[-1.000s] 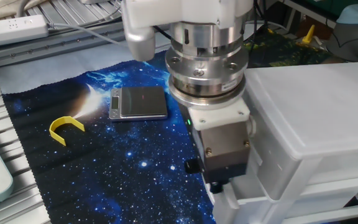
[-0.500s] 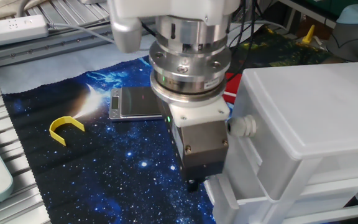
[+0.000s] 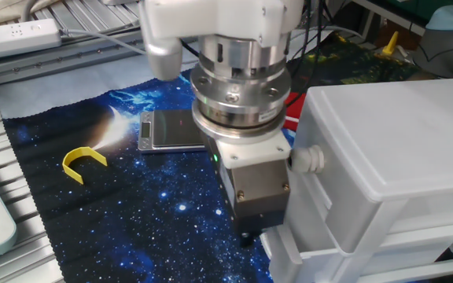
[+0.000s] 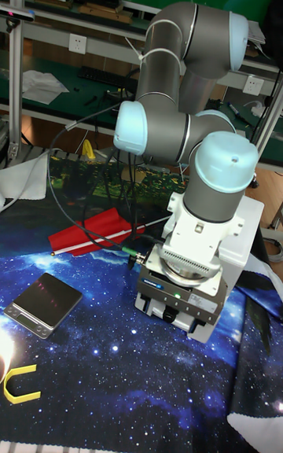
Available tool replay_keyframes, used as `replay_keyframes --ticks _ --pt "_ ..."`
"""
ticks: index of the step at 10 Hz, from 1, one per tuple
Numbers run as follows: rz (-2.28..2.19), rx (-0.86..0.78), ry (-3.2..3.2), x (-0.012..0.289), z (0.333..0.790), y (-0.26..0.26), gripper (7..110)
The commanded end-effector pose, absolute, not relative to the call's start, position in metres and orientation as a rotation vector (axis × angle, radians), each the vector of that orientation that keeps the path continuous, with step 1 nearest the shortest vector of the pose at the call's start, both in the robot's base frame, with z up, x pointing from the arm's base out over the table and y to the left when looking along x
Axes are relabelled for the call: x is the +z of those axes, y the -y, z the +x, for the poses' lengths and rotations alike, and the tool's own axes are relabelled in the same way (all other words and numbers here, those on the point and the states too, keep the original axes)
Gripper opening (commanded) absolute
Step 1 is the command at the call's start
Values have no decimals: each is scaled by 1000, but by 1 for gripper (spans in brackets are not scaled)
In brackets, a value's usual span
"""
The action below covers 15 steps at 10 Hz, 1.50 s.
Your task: Use the gripper to push and close the drawer
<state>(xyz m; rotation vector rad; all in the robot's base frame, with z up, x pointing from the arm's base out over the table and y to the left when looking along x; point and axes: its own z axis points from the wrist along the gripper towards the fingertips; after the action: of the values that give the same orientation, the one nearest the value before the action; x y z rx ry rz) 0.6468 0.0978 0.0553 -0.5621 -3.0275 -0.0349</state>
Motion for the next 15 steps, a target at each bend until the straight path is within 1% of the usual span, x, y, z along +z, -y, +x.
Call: replay_keyframes --ticks 1,4,8,12,15 --pt "-587 -79 2952 56 626 -111 44" --pt "-605 -75 2913 60 610 -117 44" --pt "-593 -112 2881 86 596 -124 44" --pt "-514 -97 2963 82 623 -104 44" --pt "-489 -93 3022 69 637 -100 44"
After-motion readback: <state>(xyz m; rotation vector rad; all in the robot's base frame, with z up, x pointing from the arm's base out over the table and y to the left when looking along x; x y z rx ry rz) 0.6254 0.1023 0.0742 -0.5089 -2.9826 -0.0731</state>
